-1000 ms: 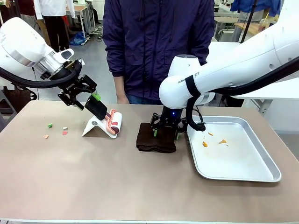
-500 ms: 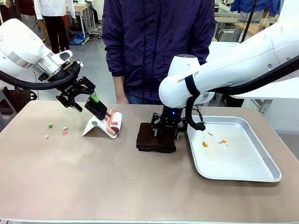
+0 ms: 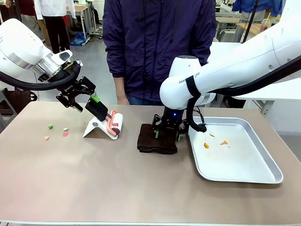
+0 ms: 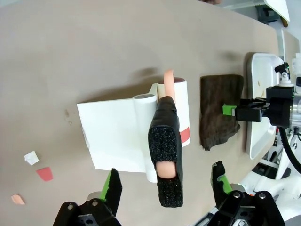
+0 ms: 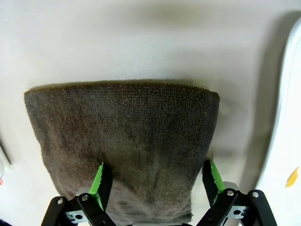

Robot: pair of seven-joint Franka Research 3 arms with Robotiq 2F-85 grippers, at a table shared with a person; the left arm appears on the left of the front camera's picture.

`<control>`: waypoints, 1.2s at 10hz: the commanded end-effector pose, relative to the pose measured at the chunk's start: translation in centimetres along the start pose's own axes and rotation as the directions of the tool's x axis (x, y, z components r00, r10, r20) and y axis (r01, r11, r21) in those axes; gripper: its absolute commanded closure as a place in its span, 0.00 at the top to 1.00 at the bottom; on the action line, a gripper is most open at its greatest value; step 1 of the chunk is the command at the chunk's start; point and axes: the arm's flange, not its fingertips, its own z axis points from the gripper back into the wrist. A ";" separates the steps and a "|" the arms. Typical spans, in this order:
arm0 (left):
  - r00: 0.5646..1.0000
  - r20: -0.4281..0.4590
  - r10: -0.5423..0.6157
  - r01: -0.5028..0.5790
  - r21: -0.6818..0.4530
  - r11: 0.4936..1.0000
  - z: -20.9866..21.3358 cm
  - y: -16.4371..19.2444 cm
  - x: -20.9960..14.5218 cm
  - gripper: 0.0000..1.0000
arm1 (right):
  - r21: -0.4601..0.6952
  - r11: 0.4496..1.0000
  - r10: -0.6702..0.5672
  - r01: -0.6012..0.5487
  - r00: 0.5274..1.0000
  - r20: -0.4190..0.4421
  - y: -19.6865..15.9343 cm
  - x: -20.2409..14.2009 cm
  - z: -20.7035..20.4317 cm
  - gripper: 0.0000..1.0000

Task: Clean the surface of the table.
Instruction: Hold the Lint Roller with your left hand and the towel with your right hand.

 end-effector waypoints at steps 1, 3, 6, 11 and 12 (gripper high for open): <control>0.999 0.030 0.016 -0.015 -0.013 1.000 -0.3 0.1 -0.2 0.40 | 0.006 1.000 0.008 -0.008 1.000 -0.014 0.8 0.3 0.1 0.40; 0.998 0.059 0.007 -0.005 -0.030 1.000 -0.3 0.1 -0.2 0.00 | 0.025 1.000 0.006 -0.006 1.000 -0.014 0.8 0.3 0.2 0.00; 0.996 0.090 -0.015 0.019 -0.045 0.999 -0.6 -0.2 0.0 0.04 | 0.029 1.000 0.012 -0.011 1.000 -0.021 0.8 0.2 0.0 0.00; 0.995 0.095 -0.022 0.027 -0.051 0.998 -0.4 -0.1 -0.1 0.00 | 0.039 0.999 0.019 -0.018 0.999 -0.031 0.8 0.2 -0.1 0.00; 0.995 0.096 -0.027 0.032 -0.051 0.998 -0.2 -0.1 -0.2 0.00 | 0.039 0.999 0.018 -0.017 0.999 -0.033 0.8 0.2 -0.1 0.00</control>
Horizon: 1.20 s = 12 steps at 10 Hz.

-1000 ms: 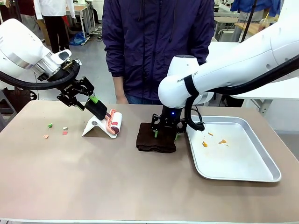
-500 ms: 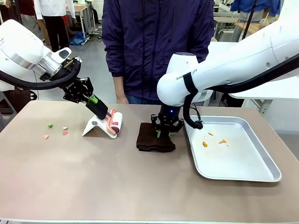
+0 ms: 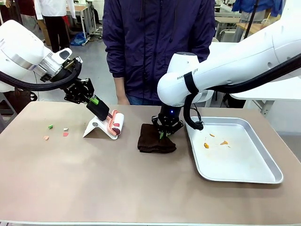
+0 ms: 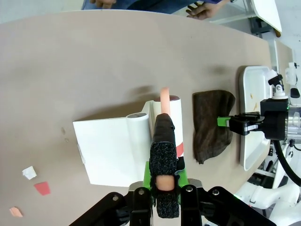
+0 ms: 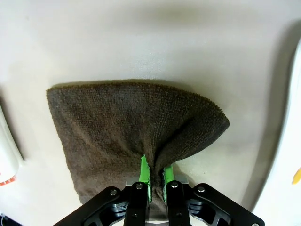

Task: Clean the surface of the table.
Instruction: Hold the Lint Roller with your left hand and the towel with your right hand.

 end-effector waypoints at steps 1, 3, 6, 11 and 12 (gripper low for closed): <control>0.999 0.031 -0.025 0.025 -0.017 1.000 0.3 0.2 -0.8 0.00 | 0.014 1.000 0.011 -0.010 0.999 -0.037 -0.4 0.1 -1.1 0.00; 0.997 0.061 -0.044 0.047 -0.058 0.997 1.5 0.0 -1.2 0.00 | 0.045 0.999 0.009 -0.007 1.000 -0.028 -0.8 0.0 -0.6 0.00; 0.992 0.103 -0.079 0.094 -0.146 0.985 3.3 -0.3 -2.4 0.00 | 0.215 0.976 -0.037 0.028 0.999 0.039 -3.5 -0.4 1.5 0.00; 0.991 0.123 -0.058 0.100 -0.360 0.928 6.7 1.1 -3.8 0.00 | 0.793 0.604 -0.010 -0.078 0.994 0.105 -11.3 -2.9 6.0 0.00; 0.987 0.146 -0.062 0.115 -0.393 0.912 7.4 1.2 -4.2 0.00 | 0.851 0.510 0.029 -0.124 0.992 0.127 -12.6 -3.3 6.6 0.00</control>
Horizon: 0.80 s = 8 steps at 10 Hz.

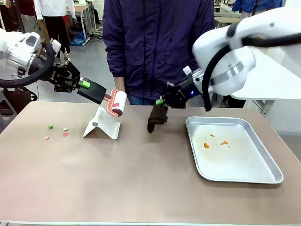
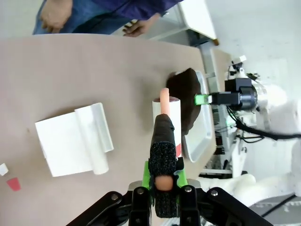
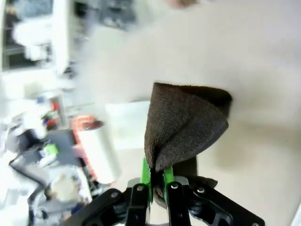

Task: Clean the surface of the table.
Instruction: Hold the Lint Roller with your left hand and the towel with your right hand.

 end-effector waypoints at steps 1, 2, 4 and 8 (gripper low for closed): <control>0.999 0.026 -0.030 0.033 -0.119 0.992 2.2 -0.2 -1.5 0.00 | 0.289 0.954 0.112 -0.080 0.989 -0.099 -5.6 -4.8 4.5 0.00; 0.998 0.025 -0.064 0.068 -0.185 0.980 4.1 -0.3 -2.1 0.00 | 0.320 0.943 0.131 -0.090 0.986 -0.108 -5.5 -5.3 5.9 0.00; 0.998 0.010 -0.057 0.058 -0.245 0.968 8.6 0.2 -3.6 0.00 | 0.360 0.920 0.212 -0.157 0.970 -0.120 -5.8 -6.7 9.0 0.00; 0.995 -0.097 0.037 -0.062 -0.261 0.963 18.5 6.7 -7.3 0.00 | 0.386 0.898 0.236 -0.210 0.972 -0.020 -10.4 -11.8 18.1 0.00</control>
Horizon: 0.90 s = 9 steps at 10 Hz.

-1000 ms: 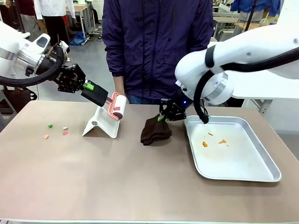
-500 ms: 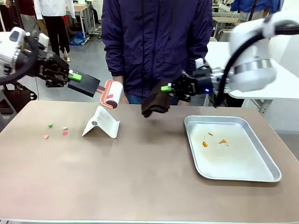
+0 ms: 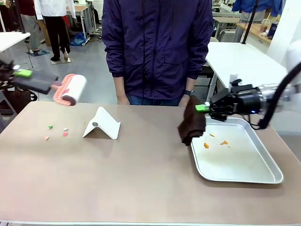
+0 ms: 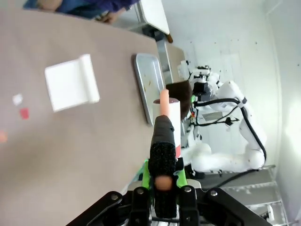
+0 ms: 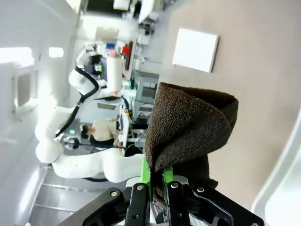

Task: Clean the surface of the table.
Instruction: Hold the Lint Roller with your left hand and the towel with your right hand.

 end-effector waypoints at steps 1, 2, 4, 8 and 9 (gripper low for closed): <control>0.996 -0.085 -0.024 0.019 -0.053 0.998 3.7 2.0 -1.2 0.00 | 0.045 0.993 0.106 -0.108 0.993 0.048 0.5 -4.0 5.0 0.00; 0.998 -0.060 -0.013 0.010 -0.053 0.999 5.5 3.6 -2.9 0.00 | -0.059 0.998 0.020 -0.012 0.990 0.138 0.2 -6.1 7.0 0.00; 0.999 -0.030 0.020 -0.021 -0.024 1.000 8.4 6.0 -6.4 0.00 | -0.006 1.000 0.031 -0.030 0.972 0.234 -0.8 -10.2 11.4 0.00; 0.986 0.153 0.068 -0.057 -0.077 0.995 10.8 10.5 -9.8 0.00 | 0.087 0.994 0.034 -0.068 0.936 0.351 -4.2 -15.4 15.4 0.00; 0.974 0.207 0.091 -0.069 -0.112 0.991 10.6 11.2 -9.6 0.00 | 0.074 0.995 0.032 -0.060 0.944 0.330 -4.9 -15.5 14.8 0.00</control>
